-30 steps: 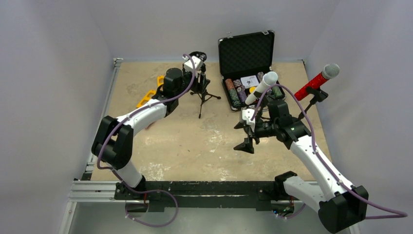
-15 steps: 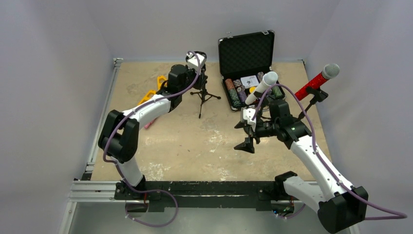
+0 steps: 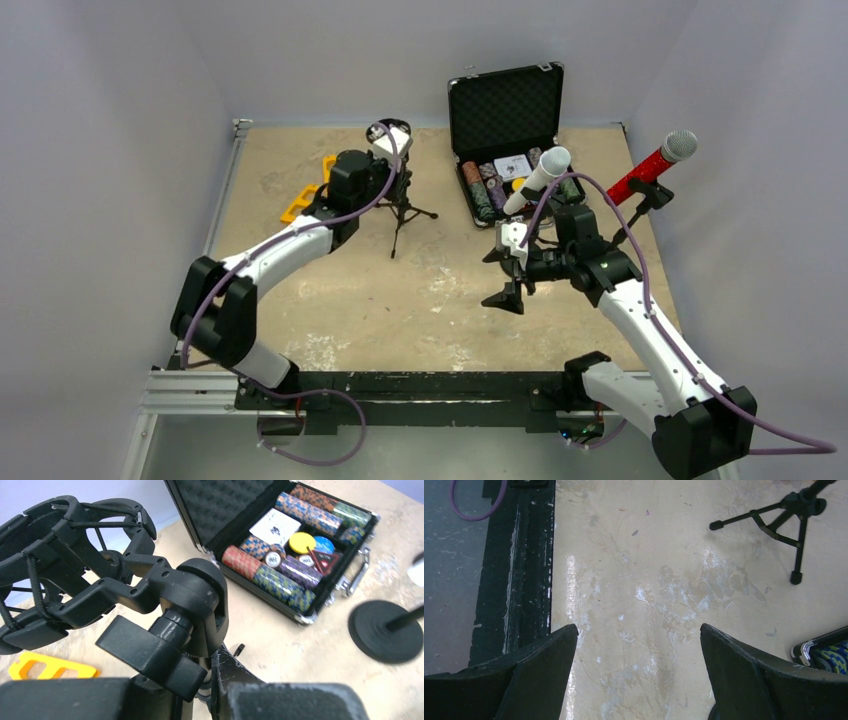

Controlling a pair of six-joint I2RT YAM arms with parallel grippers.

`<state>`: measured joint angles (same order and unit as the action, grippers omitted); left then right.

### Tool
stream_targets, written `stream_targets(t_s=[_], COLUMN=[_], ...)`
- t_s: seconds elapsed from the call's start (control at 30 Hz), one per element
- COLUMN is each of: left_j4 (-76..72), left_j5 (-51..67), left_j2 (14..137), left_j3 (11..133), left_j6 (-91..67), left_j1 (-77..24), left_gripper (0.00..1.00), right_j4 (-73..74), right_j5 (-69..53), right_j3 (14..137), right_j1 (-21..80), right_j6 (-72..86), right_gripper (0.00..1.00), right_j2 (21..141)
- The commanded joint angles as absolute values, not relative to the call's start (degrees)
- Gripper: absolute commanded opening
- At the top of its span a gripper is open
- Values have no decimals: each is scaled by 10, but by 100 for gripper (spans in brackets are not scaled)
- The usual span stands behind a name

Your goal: Attach the microphones to the stand

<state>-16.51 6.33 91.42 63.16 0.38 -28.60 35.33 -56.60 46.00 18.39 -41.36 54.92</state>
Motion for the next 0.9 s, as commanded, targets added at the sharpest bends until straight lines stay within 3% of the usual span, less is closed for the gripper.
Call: stream_targets(t_s=[0.0,0.27,0.67,0.73,0.87], left_j4=[-173,-151,-127,-110,-77], left_j5=[31,-100,-190,-187,-167], left_j2=[796,681,723,722,708], left_j3=[576,469,476,475,474], left_j6=[-20,-140,-131,-137,-144], left_j1=[-318,-422,-519,-522,-524], left_gripper=[0,0,0,5,34], right_j4=[357,363,371,372,374], right_j5=[-586,-590,-591,-592,-592], right_j3=[459,461,455,456,456], right_j1=[182,182,176,175,174], right_j6=[-428,-432,-443,-445,-447], right_gripper=[96,96,96,96,96], right_j2=[541,542,543,544,544])
